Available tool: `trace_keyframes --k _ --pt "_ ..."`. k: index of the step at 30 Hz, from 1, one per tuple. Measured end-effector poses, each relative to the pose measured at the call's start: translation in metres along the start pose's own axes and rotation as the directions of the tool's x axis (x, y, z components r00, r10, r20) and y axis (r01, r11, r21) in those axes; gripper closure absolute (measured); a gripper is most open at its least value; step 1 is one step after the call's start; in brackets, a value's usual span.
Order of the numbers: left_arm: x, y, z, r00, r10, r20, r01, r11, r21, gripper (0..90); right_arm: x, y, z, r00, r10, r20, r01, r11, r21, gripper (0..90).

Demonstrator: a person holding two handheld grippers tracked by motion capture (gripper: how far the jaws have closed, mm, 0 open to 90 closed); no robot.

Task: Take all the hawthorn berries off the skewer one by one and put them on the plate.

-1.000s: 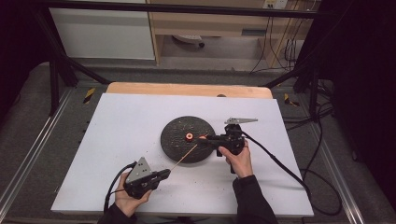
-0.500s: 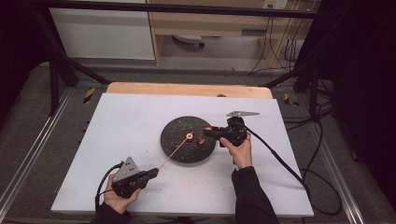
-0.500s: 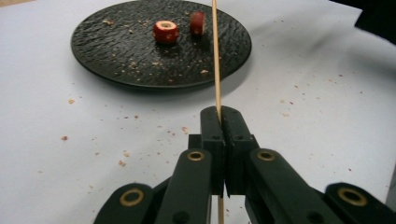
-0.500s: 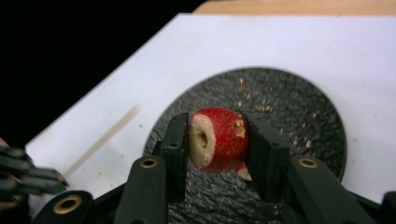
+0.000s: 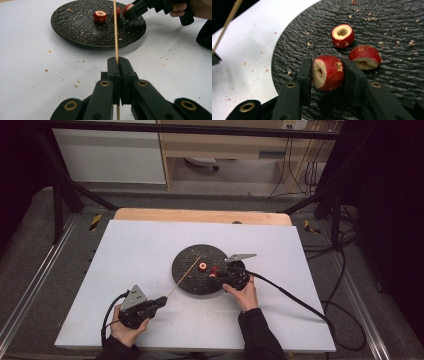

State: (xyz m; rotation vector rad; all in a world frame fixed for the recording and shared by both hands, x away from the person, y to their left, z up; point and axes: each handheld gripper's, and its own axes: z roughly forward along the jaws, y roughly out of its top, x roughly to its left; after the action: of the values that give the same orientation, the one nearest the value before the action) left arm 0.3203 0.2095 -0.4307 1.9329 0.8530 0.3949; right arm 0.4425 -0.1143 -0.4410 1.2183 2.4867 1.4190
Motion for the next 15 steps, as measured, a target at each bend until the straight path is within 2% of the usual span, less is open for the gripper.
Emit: trace_keyframes --k 4,8,12,15 --pt "0.001 0.001 0.001 1.0 -0.008 -0.005 0.008 1.0 0.0 88.3 0.001 -0.002 0.002 0.9993 -0.026 0.027 0.025 0.9995 0.019 61.5" --pt "0.001 0.001 0.002 0.9997 -0.022 -0.01 0.022 0.9997 0.005 88.3 0.003 -0.002 -0.001 0.9986 -0.038 0.038 0.038 0.9992 0.011 54.8" --pt "0.001 0.002 0.003 0.9993 -0.034 -0.017 0.034 0.9994 0.007 88.3 0.007 0.001 -0.012 0.997 -0.059 0.051 0.059 0.9982 -0.013 48.0" --pt "0.001 0.004 0.004 0.9988 -0.042 -0.024 0.042 0.9991 0.01 88.3 0.01 0.002 -0.023 0.9946 -0.078 0.068 0.079 0.9967 -0.018 38.5"
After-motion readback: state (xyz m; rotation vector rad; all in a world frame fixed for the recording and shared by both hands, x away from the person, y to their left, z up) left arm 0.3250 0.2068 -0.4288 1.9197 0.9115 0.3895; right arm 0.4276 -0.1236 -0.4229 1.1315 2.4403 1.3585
